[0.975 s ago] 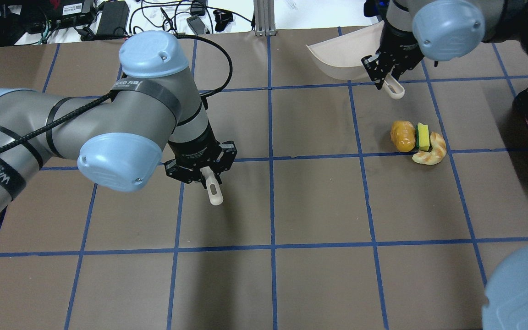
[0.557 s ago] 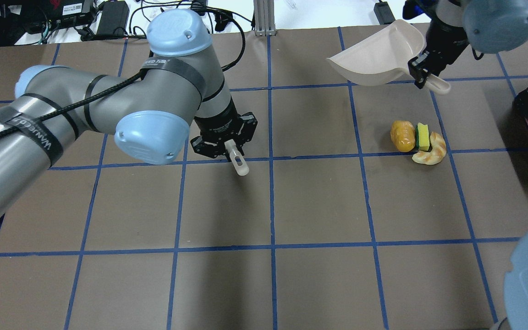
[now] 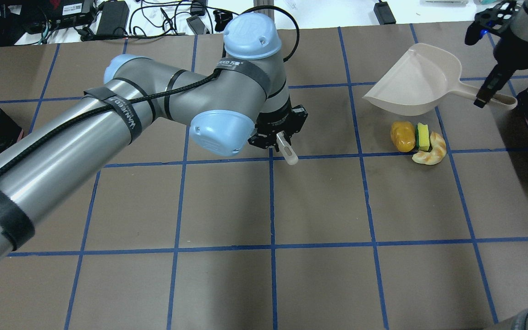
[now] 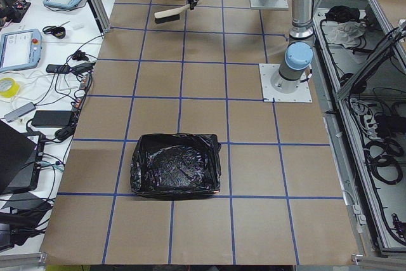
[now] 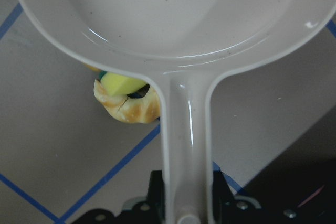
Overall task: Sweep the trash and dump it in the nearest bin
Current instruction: 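Carry the dustpan beyond the trash with the right gripper while the left brings the brush, then sweep the potato, sponge and bread into the dustpan with the left-held brush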
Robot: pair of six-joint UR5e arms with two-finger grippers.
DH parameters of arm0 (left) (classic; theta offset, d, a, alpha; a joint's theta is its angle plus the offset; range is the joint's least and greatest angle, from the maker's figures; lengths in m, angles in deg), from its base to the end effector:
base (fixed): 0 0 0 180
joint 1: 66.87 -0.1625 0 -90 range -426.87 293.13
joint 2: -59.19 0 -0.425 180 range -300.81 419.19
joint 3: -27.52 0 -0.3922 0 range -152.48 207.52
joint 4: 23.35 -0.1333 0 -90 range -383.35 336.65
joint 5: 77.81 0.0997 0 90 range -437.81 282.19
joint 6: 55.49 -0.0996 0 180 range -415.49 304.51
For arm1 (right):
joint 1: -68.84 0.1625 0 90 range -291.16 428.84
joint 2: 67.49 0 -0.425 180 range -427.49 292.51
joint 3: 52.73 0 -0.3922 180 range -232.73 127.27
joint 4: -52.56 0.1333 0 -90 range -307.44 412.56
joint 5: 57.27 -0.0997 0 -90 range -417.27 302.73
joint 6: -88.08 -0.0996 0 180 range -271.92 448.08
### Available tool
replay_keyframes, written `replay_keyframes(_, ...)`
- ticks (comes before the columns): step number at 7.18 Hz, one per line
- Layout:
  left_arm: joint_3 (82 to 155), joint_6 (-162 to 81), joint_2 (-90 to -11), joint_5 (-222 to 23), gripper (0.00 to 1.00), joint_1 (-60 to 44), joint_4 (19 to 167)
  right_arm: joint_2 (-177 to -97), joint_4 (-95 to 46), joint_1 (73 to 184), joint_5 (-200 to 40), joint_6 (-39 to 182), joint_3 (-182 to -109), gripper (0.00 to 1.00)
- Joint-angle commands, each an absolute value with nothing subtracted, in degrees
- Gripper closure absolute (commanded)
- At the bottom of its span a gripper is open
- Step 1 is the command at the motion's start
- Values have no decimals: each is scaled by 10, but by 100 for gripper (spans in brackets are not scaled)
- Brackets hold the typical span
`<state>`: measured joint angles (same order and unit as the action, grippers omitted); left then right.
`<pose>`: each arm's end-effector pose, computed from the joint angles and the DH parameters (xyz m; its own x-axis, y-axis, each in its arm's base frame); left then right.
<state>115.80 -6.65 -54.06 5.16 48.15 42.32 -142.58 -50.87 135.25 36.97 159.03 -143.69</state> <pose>-0.4013 -0.5157 0.3152 -0.9083 -0.4016 0.1172 -0.3972 0.9158 0.0599 -0.1175 -0.5837 0.3625 -0.6766 -0.7361 -0.0161 -0.7346 0.6734 0.0837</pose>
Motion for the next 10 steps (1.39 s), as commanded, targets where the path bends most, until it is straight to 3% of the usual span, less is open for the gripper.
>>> replay_keyframes(1, 1109, -27, -587, 49, 100, 521, 421, -1459, -513, 1293, 369, 1766, -1470, 100)
replay_keyframes(4, 1082, 15, -611, 49, 100, 560, 420, -1456, -587, 1255, 420, 1955, -1470, 100)
replay_keyframes(7, 1067, 52, -652, 45, 100, 587, 358, -1398, -688, 1212, 443, 2021, -1470, 100)
replay_keyframes(10, 1018, 125, -689, 33, 100, 632, 357, -1390, -690, 1212, 435, 2060, -1495, 100)
